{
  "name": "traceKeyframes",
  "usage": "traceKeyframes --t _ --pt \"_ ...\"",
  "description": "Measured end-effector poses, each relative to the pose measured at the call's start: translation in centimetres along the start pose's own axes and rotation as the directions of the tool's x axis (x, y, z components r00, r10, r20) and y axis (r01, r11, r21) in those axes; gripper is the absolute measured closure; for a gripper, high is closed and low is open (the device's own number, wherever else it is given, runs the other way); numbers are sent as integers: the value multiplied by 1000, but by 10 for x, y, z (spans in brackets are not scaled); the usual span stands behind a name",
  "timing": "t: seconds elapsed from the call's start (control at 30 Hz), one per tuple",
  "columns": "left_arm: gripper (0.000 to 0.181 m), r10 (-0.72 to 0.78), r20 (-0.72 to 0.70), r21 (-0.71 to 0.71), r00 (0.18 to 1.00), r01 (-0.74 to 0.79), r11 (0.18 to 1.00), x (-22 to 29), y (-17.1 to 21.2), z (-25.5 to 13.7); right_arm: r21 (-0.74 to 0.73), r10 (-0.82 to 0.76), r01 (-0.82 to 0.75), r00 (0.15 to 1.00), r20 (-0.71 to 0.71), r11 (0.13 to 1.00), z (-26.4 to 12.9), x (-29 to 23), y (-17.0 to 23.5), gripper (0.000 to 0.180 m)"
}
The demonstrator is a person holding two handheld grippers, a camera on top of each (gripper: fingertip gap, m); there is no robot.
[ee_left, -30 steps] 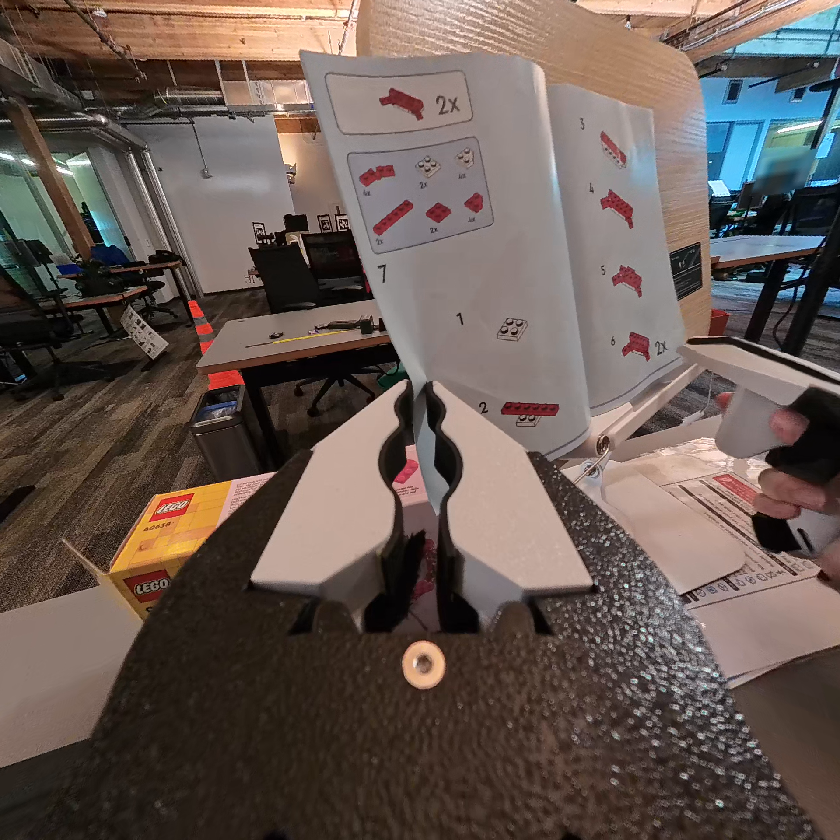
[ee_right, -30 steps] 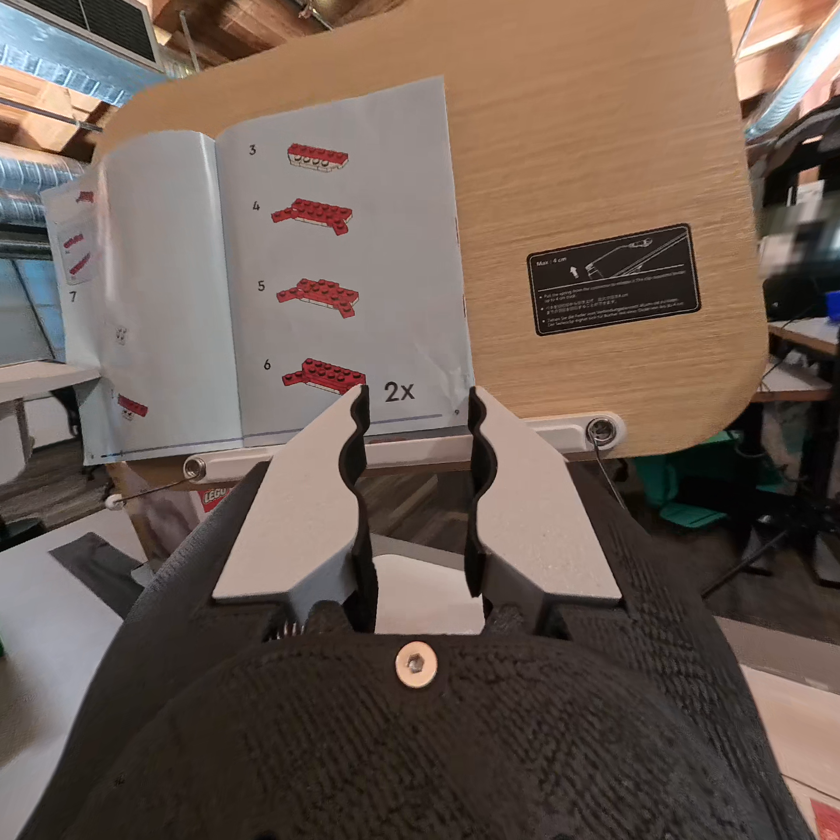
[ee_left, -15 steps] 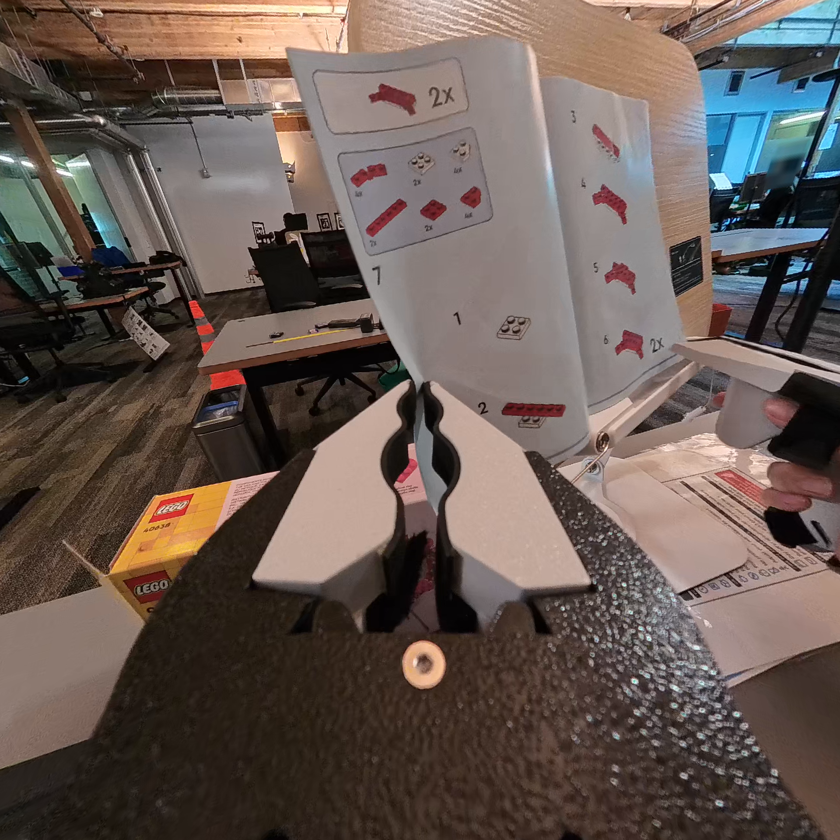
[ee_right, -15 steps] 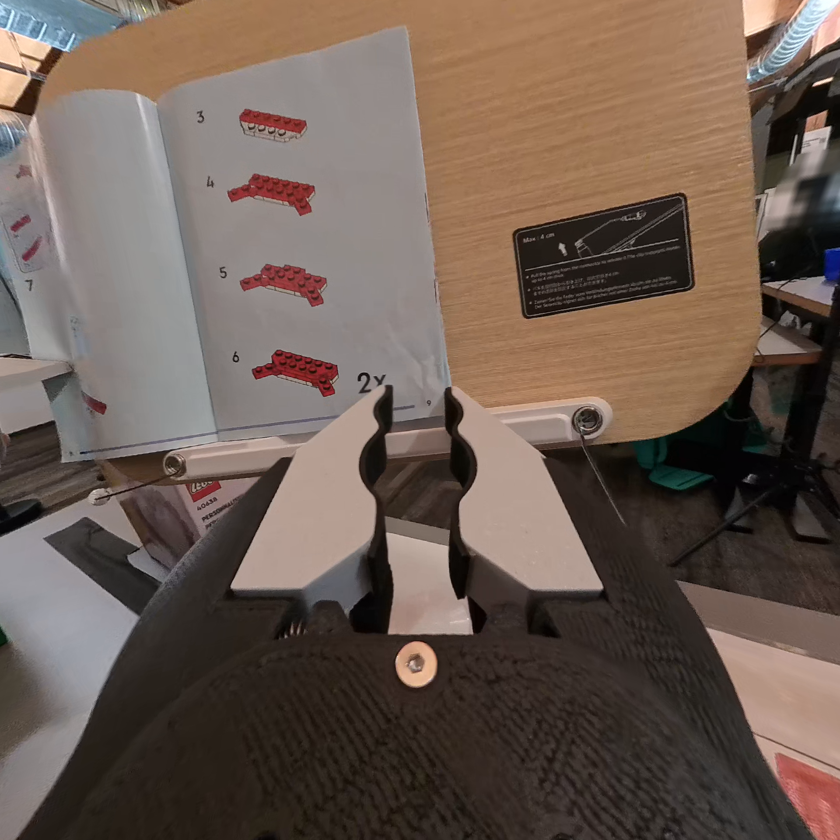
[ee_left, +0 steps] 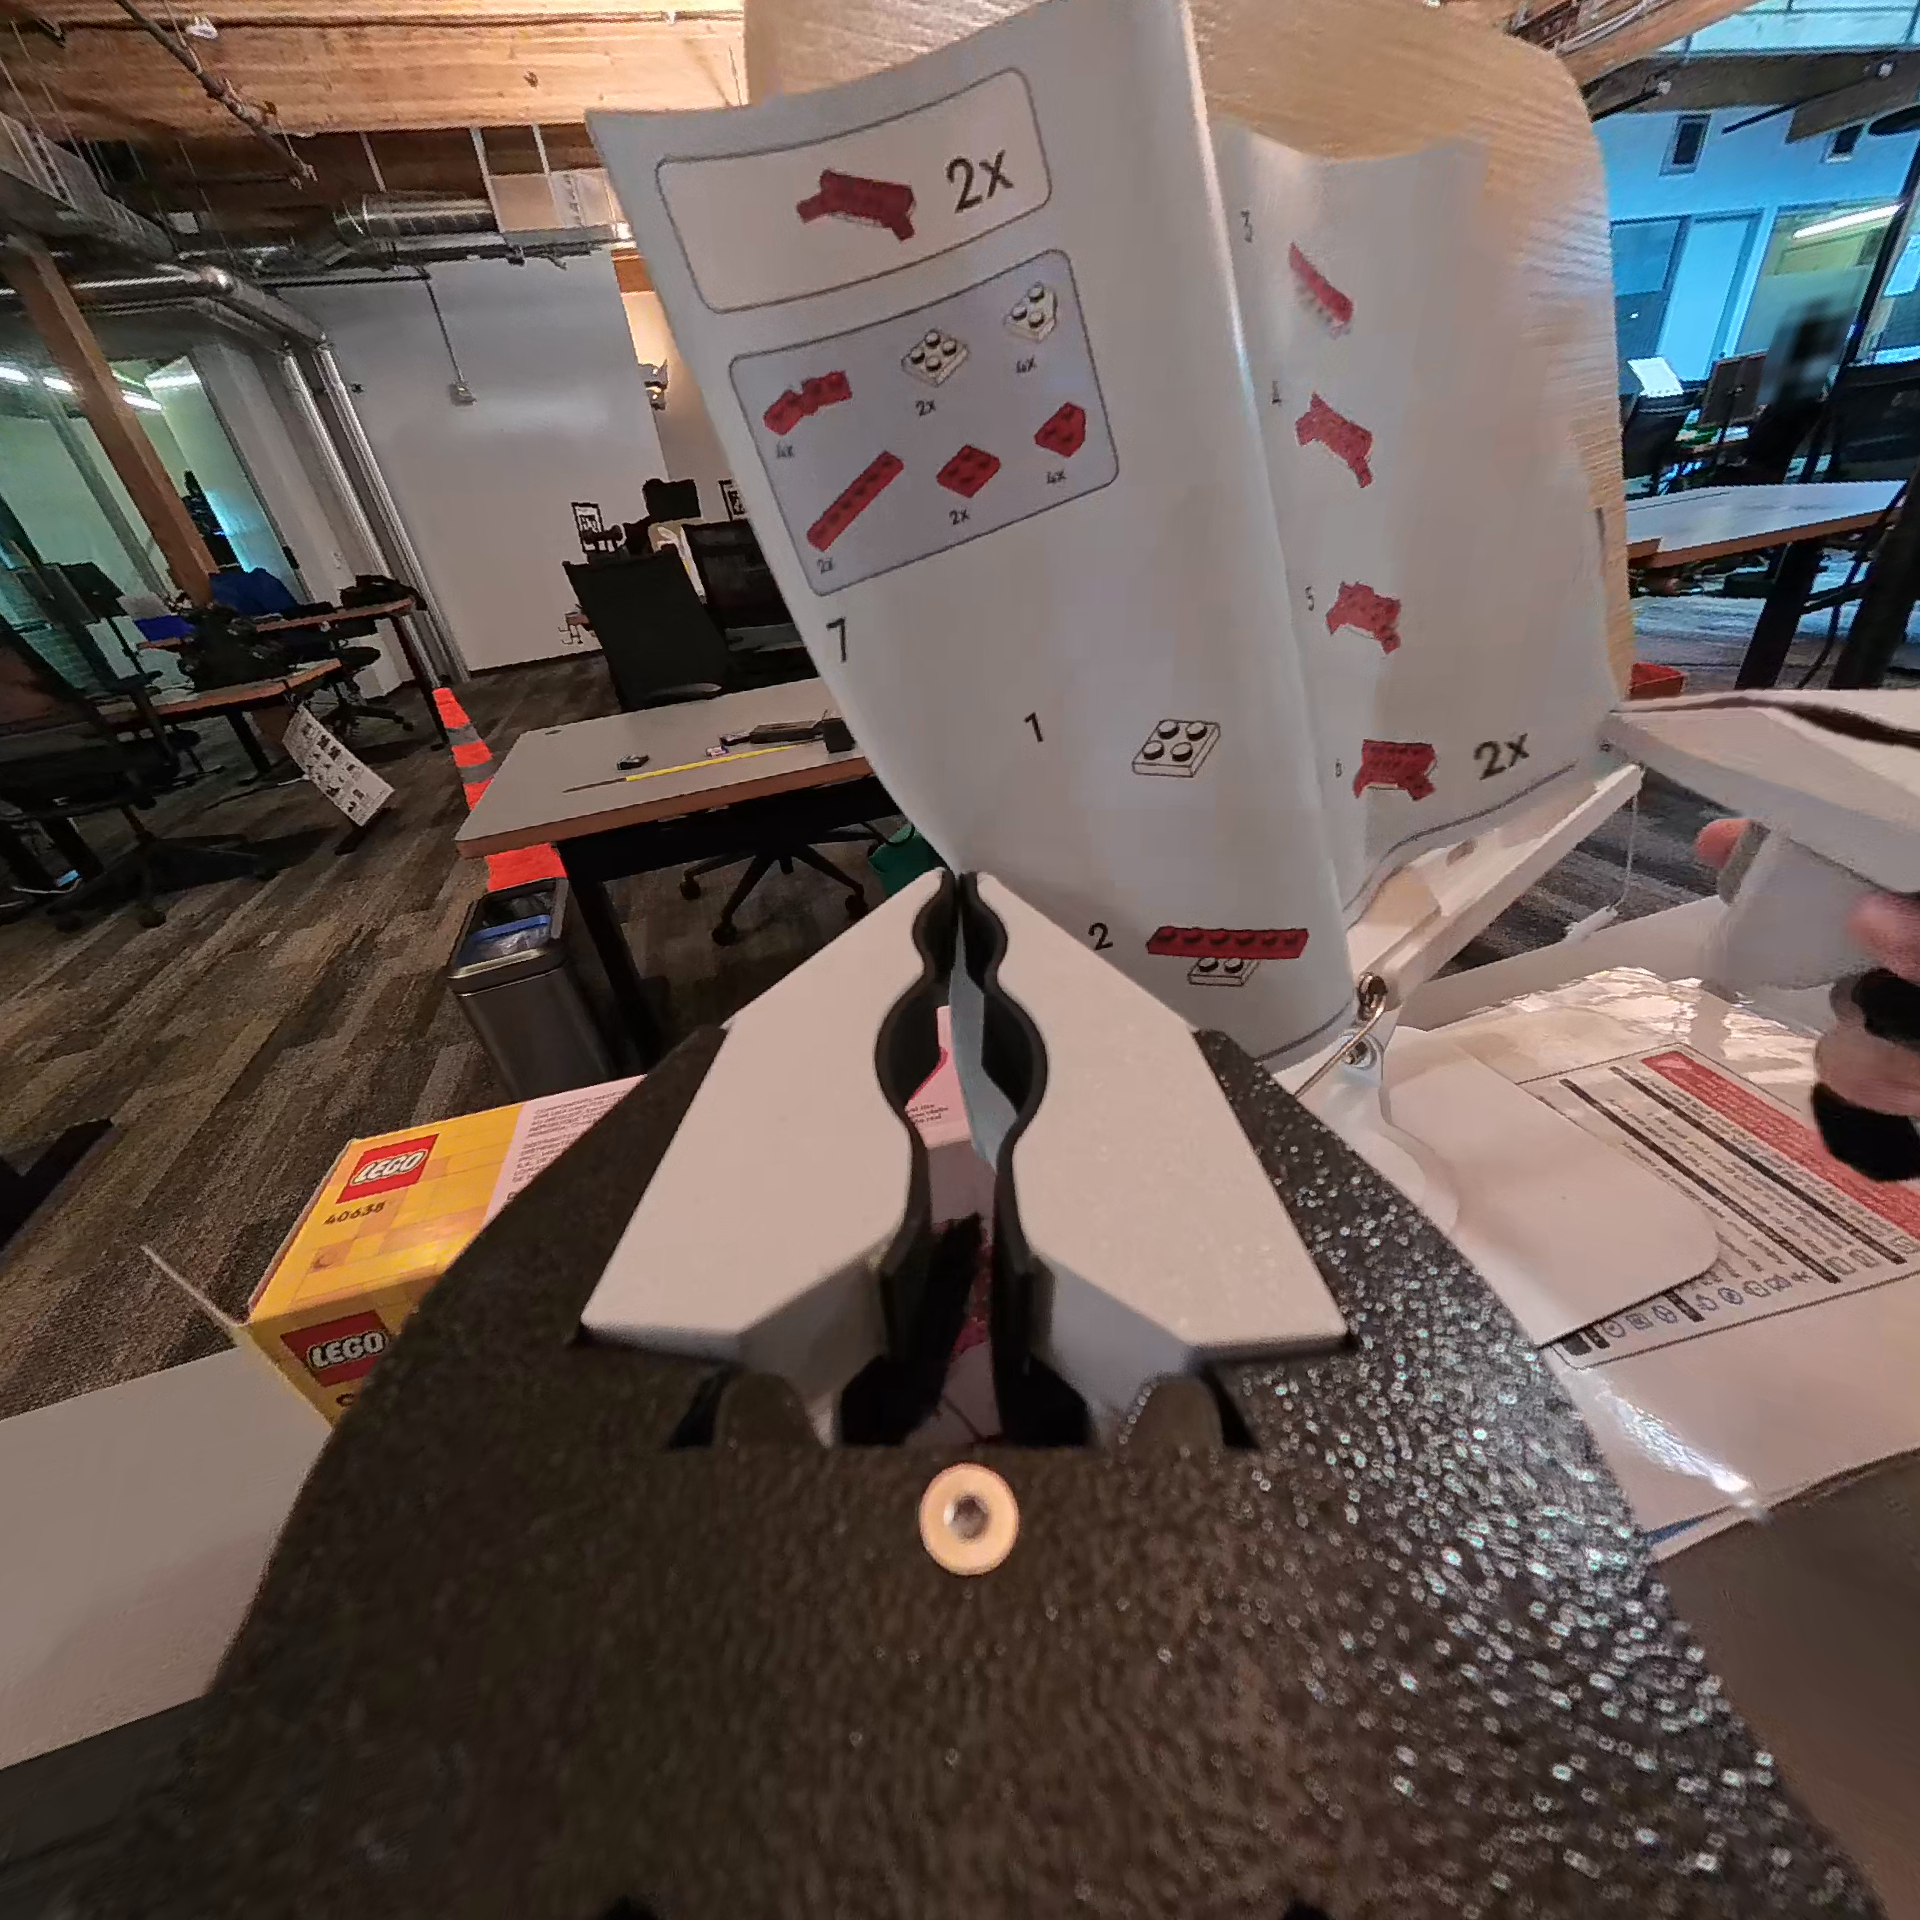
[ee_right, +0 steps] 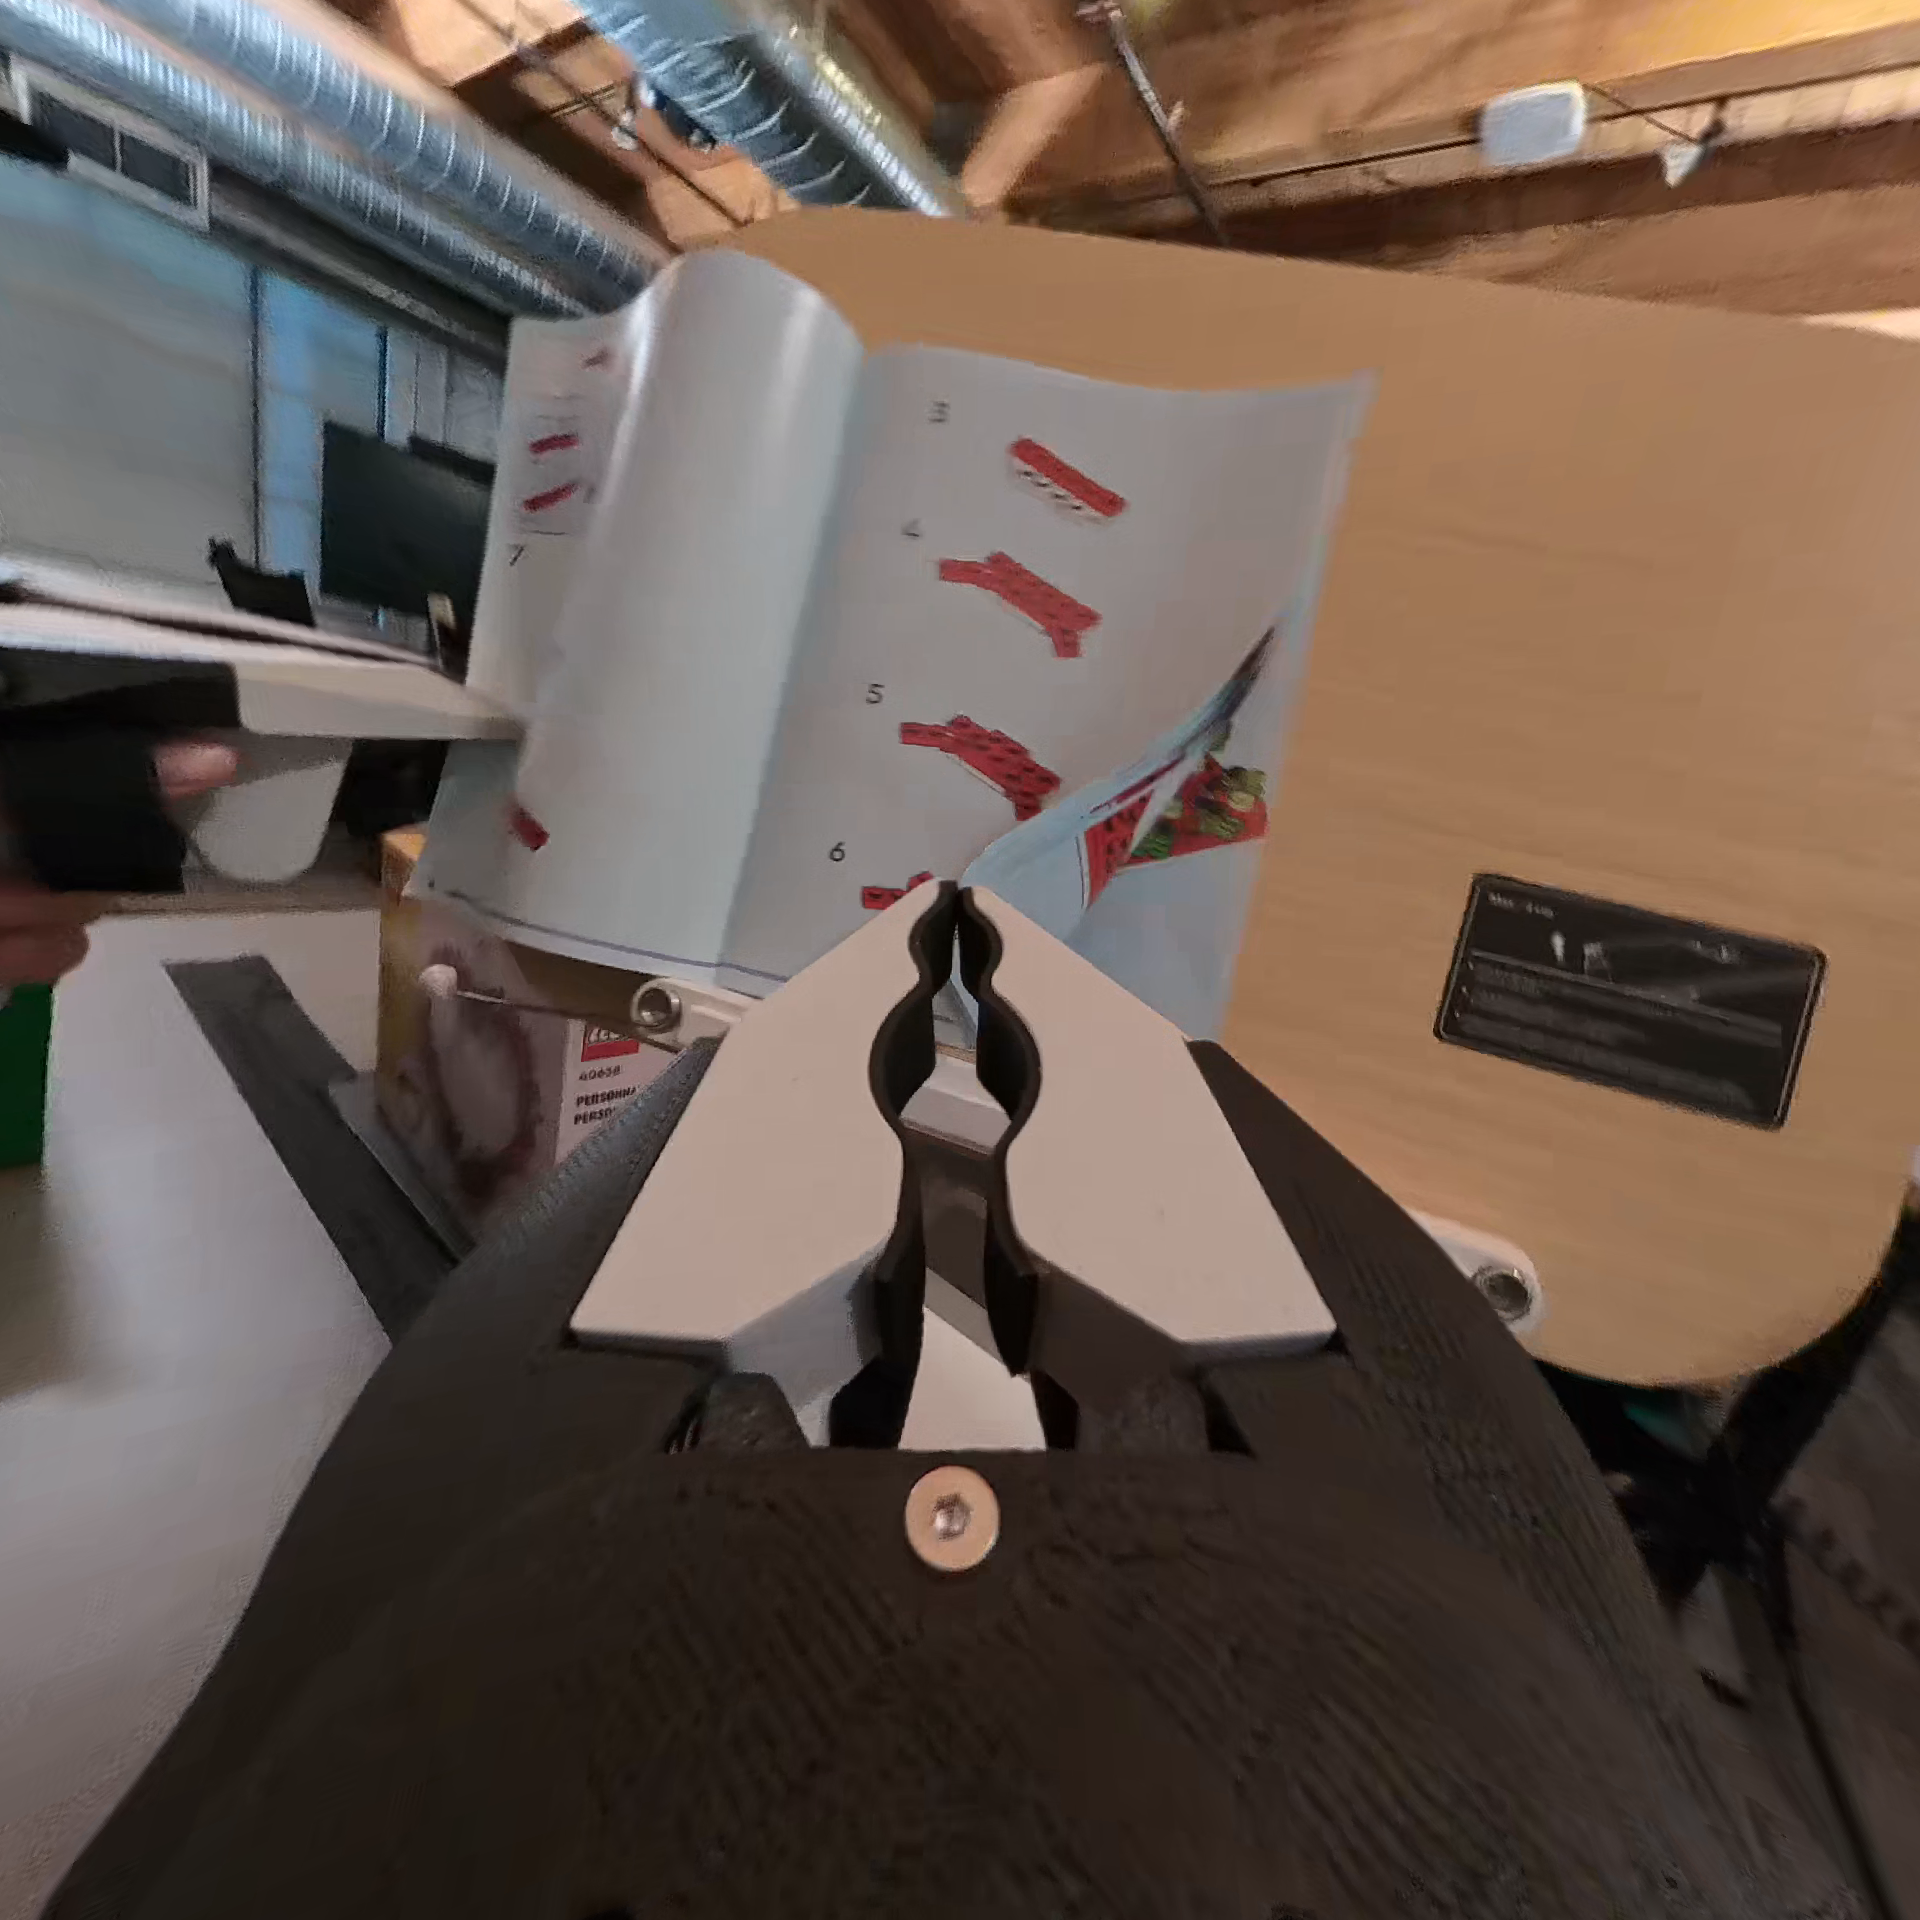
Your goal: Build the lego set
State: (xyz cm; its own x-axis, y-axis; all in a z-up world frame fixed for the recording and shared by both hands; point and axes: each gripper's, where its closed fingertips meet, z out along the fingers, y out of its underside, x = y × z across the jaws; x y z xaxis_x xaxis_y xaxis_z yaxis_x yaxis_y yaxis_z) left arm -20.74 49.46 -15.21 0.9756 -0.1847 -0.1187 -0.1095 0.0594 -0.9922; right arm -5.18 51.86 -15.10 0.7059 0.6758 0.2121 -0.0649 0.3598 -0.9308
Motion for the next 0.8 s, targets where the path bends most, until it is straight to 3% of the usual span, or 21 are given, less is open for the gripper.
traceKeyframes --t 0.2,0.33,0.4,0.47,0.57,0.7,0.8 --pt "180 18 -26 2 999 -18 1000 7 -5 -3 -52 -178 183 980 94 982 5 -27 -2 180" --pt "122 59 82 33 995 -62 998 -7 -20 -13 -77 -237 245 966 99 966 6 -31 -1 180" --pt "105 88 139 107 986 -103 989 -12 -41 -25 -85 -258 266 961 100 960 6 -31 -1 180" --pt "111 107 131 184 986 -131 974 -5 -61 -36 -87 -280 290 954 110 953 5 -32 0 180" --pt "137 157 -48 239 986 -141 961 35 -77 -44 -65 -316 328 937 150 943 3 -39 -2 180" --pt "159 101 -318 223 943 -29 974 85 -76 -47 -10 -373 385 898 235 923 -3 -56 -6 180" --pt "167 10 -414 220 910 90 971 97 -78 -47 -21 -400 417 884 241 909 -3 -58 -5 180"
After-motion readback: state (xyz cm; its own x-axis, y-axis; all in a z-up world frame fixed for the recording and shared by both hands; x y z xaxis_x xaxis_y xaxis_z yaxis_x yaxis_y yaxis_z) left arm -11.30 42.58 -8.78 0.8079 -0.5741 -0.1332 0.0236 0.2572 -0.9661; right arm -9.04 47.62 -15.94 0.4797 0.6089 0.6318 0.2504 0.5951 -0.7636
